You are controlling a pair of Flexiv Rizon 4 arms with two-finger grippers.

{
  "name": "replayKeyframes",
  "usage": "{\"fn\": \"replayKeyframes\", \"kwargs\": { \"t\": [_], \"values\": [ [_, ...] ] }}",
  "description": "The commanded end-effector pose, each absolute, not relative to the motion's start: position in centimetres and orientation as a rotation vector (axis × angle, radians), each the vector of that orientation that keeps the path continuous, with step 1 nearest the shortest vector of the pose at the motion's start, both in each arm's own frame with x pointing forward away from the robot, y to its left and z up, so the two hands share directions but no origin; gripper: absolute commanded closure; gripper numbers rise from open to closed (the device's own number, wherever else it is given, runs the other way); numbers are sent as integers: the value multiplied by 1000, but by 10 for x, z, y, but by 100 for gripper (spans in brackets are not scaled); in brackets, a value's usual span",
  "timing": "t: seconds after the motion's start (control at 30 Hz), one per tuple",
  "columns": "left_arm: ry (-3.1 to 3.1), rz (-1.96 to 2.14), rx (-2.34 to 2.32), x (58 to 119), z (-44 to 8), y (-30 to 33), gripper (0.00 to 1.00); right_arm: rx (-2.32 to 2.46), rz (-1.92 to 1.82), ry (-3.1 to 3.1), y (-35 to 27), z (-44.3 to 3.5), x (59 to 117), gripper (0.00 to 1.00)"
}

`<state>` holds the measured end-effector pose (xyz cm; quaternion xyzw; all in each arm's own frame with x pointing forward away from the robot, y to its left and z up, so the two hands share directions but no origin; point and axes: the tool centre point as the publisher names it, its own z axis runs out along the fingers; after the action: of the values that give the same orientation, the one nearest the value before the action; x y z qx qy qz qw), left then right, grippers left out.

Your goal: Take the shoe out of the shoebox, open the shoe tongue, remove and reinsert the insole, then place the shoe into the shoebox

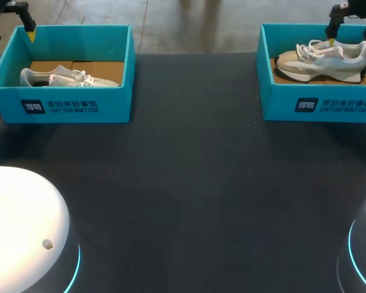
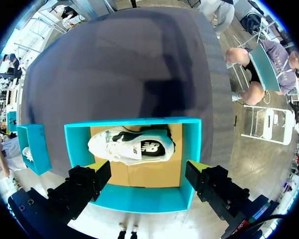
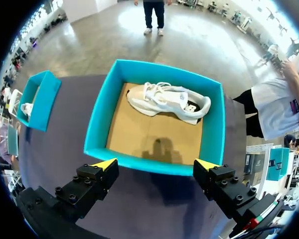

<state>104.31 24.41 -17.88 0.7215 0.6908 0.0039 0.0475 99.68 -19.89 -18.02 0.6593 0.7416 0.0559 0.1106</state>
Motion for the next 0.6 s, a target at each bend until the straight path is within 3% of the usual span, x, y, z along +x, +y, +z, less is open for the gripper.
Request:
{"fn": "replayKeyframes", "kwargs": {
  "t": [0.03, 0.6],
  "values": [
    [2106, 17, 2201, 1042, -179, 244, 0, 1958, 119, 2206, -210, -190, 1028, 0],
    [2106, 17, 2201, 1042, -179, 244, 0, 1971, 98, 2176, -276, -202, 1095, 0]
  ]
}}
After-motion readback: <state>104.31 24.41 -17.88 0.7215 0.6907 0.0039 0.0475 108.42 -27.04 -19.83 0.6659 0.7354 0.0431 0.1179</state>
